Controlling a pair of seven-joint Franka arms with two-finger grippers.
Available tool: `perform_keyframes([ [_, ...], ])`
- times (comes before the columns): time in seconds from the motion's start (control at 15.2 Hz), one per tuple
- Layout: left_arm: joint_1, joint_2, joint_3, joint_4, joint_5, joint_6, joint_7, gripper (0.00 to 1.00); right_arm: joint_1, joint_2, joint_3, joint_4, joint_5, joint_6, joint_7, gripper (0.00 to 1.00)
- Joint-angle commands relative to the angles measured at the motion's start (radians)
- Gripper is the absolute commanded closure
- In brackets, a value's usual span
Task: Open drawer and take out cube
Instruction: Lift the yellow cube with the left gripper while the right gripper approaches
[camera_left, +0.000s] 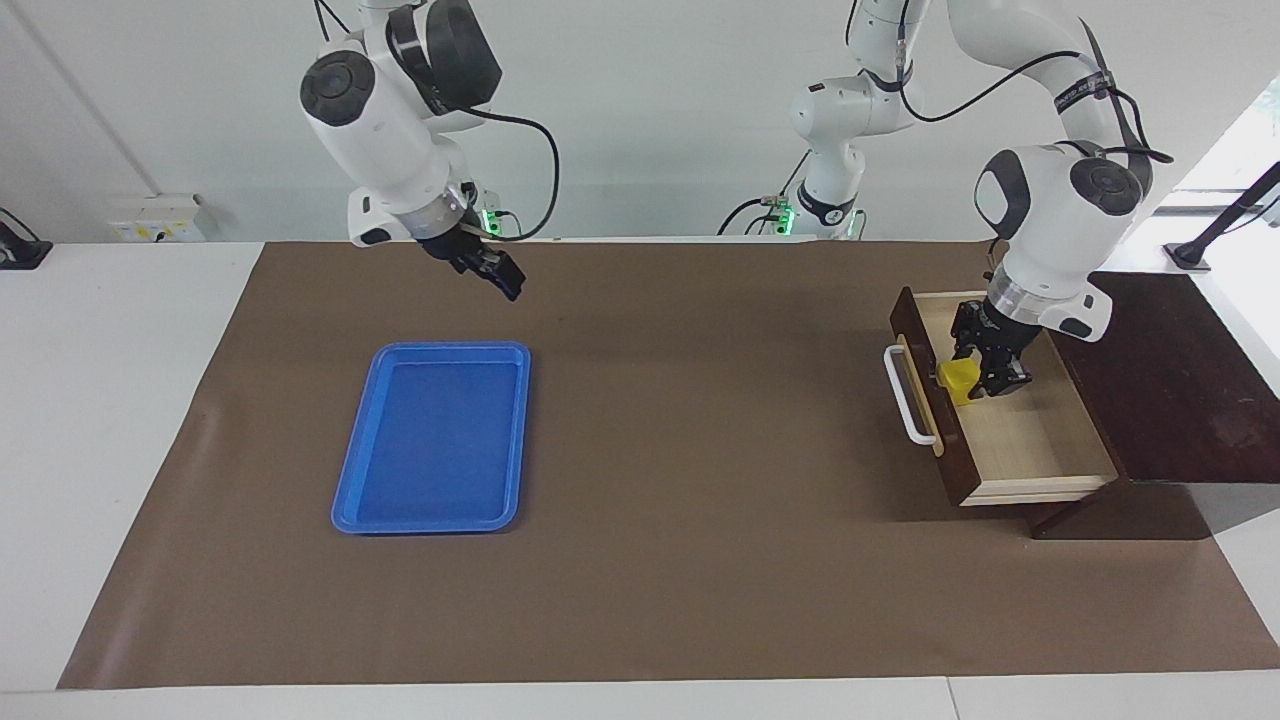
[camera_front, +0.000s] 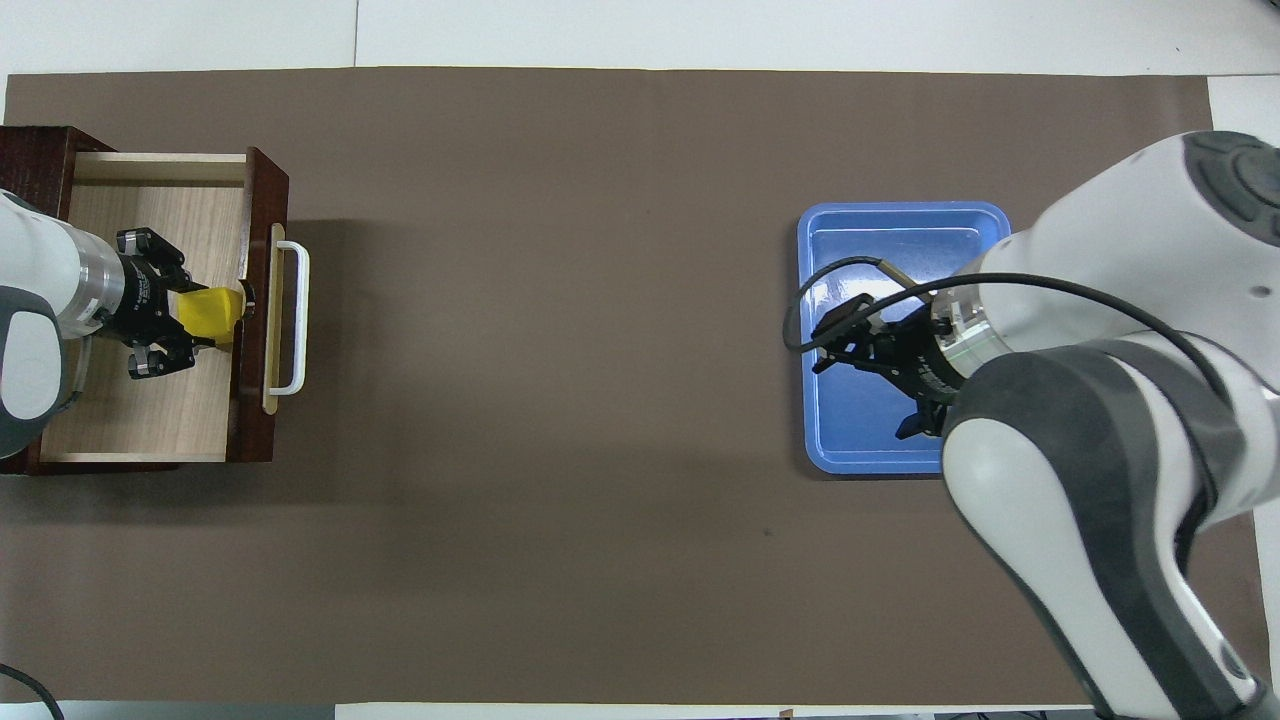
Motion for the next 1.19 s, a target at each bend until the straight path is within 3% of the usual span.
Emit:
perform_keyframes([
  [0.0, -0.04, 0.053, 0.005, 0.203, -0.015, -0.185, -0.013, 1.0, 0.056, 0.059, -0.003, -0.027, 0.047, 0.114, 0.157, 0.0],
  [0.13, -0.063, 0.076, 0.003, 0.334, -0.018, -0.296, -0.016, 1.0, 0.102, 0.093, -0.003, -0.05, 0.118, 0.226, 0.243, 0.0],
  [0.26, -0.132, 0.073, 0.005, 0.358, -0.032, -0.336, -0.059, 1.0, 0.135, 0.101, -0.003, -0.099, 0.176, 0.348, 0.323, 0.0],
  [0.4, -0.216, 0.068, 0.005, 0.342, -0.029, -0.325, -0.195, 1.0, 0.161, 0.104, -0.003, -0.124, 0.259, 0.396, 0.342, 0.0],
  [0.73, -0.416, 0.065, 0.003, 0.281, -0.029, -0.263, -0.537, 1.0, 0.179, 0.106, -0.003, -0.147, 0.284, 0.421, 0.362, 0.0],
  [0.92, -0.514, 0.042, 0.003, 0.195, -0.029, -0.198, -0.652, 1.0, 0.181, 0.161, -0.003, -0.137, 0.325, 0.453, 0.362, 0.0],
  [1.12, -0.537, 0.039, 0.0, 0.158, -0.029, -0.155, -0.711, 1.0, 0.179, 0.243, -0.003, -0.077, 0.38, 0.455, 0.362, 0.0],
])
